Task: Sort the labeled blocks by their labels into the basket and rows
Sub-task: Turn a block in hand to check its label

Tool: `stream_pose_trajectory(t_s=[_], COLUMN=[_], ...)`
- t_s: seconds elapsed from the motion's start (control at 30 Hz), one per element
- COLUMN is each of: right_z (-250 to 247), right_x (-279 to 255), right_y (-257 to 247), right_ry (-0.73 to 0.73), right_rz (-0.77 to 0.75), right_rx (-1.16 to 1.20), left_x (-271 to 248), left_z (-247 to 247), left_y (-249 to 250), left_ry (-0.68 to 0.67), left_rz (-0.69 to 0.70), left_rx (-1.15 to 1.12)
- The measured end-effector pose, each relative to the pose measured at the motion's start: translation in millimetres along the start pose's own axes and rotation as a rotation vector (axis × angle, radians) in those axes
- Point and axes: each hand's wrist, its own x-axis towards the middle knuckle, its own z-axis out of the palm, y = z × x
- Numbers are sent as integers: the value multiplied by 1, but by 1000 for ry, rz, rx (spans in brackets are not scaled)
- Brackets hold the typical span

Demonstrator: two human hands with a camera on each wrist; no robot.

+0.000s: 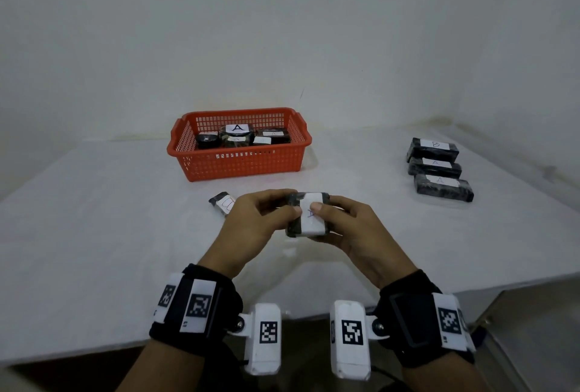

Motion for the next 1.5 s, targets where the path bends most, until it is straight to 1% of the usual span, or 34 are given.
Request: stream_pose_trajectory(t_s=[0.13,0.27,0.43,0.57,0.67,0.73,0.83,0.9,1.0,1.1,1.2,1.27,1.37,1.43,1.5], right_z=[-2,-4,0,3,3,4,3,1,0,-1,-4,-6,-8,-10,-10], right_x=[-2,-3,-3,-4,-6,-5,-4,-5,-8,-11,-13,-13,-13,-13,-14], right_y=[0,1,1,3,7,8,10,12,11,8,8,11,13,13,13], right_ry=[-32,-34,-15,12,-34,-60,-46,-44,-48,-51,-58,-43,-31,-32,-41], right_rz=[-6,-35,-19,-26,-10,-8,-19,-31,-20,38,121,121,69,51,43], right_rx=[-38,-82,-44,-48,-41,-51,-63,-78,-91,-85,-71,-53,-47,-43,-48], left_x=[-2,-2,-2,-6,-8,-8,-9,-10,-13,-14,-14,-14,-16,-16,-15], left_z=[4,4,3,1,-1,-2,-2,-3,-5,-5,-4,-2,3,6,7], left_y=[-4,-7,-8,-11,-11,-12,-14,-15,-13,-13,-17,-19,-16,-14,-15], left_ry=[38,24,62,25,56,81,51,16,17,16,-35,-73,-91,-82,-50], left_rz=[-12,-24,-14,-33,-16,-31,-61,-66,-17,47,89,107,62,6,-2], left_rx=[-48,-108,-109,-126,-70,-84,-119,-100,-33,-9,28,58,21,-25,-17])
